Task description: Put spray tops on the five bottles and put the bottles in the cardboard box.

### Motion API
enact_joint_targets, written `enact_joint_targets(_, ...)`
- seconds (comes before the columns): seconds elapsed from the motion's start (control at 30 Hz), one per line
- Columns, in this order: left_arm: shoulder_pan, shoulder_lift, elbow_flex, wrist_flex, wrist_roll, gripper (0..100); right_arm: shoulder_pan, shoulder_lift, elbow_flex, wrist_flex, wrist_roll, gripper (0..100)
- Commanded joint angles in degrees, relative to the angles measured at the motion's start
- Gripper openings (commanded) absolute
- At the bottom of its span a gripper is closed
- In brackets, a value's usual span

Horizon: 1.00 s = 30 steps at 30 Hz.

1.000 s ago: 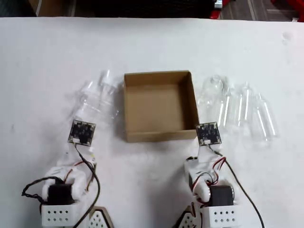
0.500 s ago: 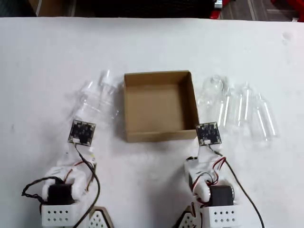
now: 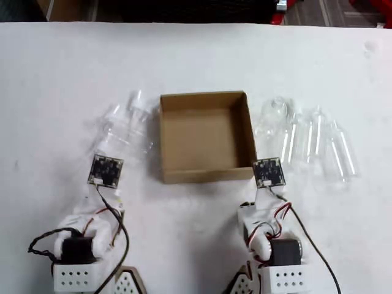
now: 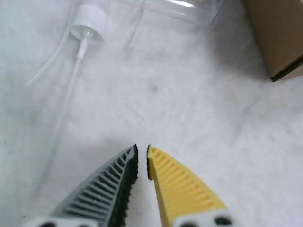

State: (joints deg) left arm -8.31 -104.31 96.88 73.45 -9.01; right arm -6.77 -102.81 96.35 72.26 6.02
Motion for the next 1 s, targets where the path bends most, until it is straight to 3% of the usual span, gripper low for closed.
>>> enact_joint_targets(0.0, -0.2, -0.4, 0.1, 0.4, 0.6, 4, 0.1, -0.3, 0.5, 0.4, 0.4, 1.5)
enact_joint_targets(0.7, -0.5, -0.4, -0.3, 0.4, 0.8, 4, 0.0, -0.3, 0.5, 0.4, 0.4, 1.5)
enact_joint_targets(0.97, -2.9, -0.5, -17.6, 0.4, 0.7, 4, 0.0, -0.3, 0.5, 0.4, 0.4, 1.5)
